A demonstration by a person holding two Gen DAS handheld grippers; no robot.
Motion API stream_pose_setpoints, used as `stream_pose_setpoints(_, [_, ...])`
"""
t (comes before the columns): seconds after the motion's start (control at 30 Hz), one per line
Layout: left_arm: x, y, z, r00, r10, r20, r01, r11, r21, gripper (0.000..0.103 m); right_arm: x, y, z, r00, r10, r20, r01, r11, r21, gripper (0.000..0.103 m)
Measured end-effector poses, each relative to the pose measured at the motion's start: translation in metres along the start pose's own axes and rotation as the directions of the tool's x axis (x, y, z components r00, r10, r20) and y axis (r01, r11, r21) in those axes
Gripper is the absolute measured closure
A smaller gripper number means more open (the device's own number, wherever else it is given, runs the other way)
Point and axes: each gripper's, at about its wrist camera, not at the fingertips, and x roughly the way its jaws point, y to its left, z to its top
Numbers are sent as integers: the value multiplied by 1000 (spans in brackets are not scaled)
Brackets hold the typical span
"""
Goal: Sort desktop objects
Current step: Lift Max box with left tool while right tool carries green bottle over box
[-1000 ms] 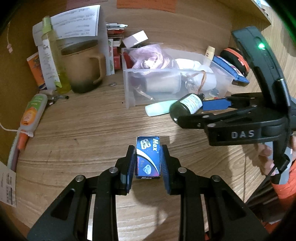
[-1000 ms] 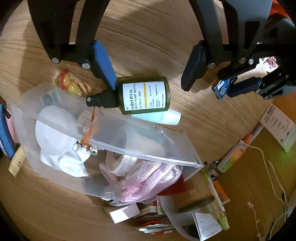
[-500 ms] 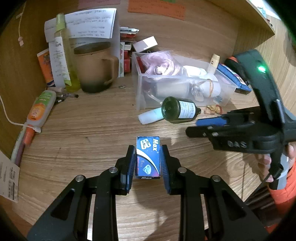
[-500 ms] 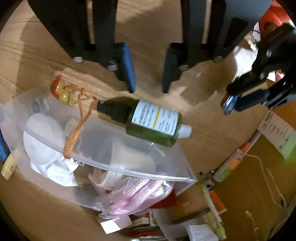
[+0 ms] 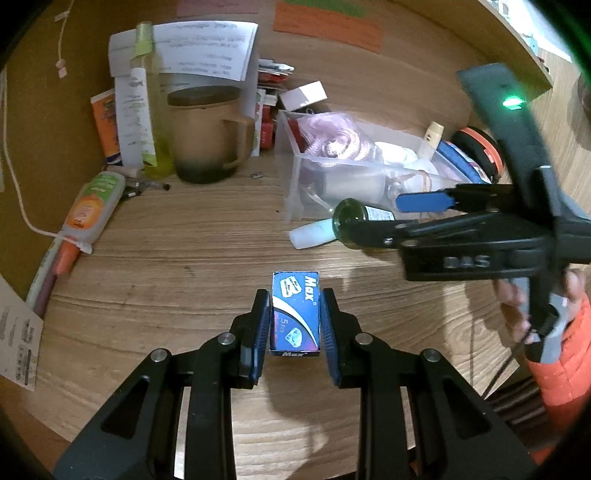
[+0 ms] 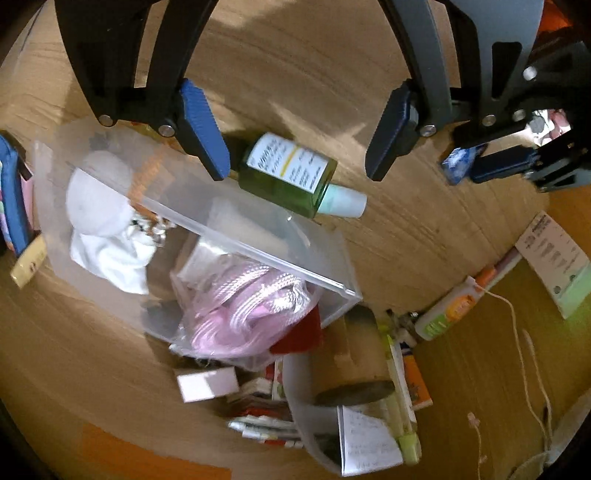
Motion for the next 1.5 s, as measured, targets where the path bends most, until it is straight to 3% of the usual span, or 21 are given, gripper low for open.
stream_pose_setpoints(0.2, [-2, 9, 1, 1000, 13, 8, -13, 1000, -16, 76, 17, -1, 4, 1000, -17, -14, 17, 1000, 9, 31])
stream_pose_setpoints(0.27, [-1, 10, 3, 1000, 12, 8, -12, 1000, -19, 76, 16, 0, 3, 1000, -19, -8, 19, 1000, 3, 45])
stream_pose_setpoints(0.3, [-1, 10, 4, 1000, 12, 10, -11, 1000, -20, 76, 14, 1, 2, 1000, -16, -4, 16, 1000, -9, 47])
stream_pose_setpoints(0.77, [-6, -13, 37, 998, -6, 65, 6, 1000, 6, 76, -47, -4, -11, 991, -31, 132, 37, 998, -42, 47])
stream_pose_setpoints(1.13, [-13, -50, 70, 993, -15, 117, 7, 998, 64, 76, -106, -42, -13, 961, -76, 265, 71, 997, 28, 47])
stream_pose_setpoints(1.5, [-9, -77, 111, 986, -31, 161, 13, 994, 108, 76, -130, -88, -5, 933, -139, 332, 104, 987, 122, 47])
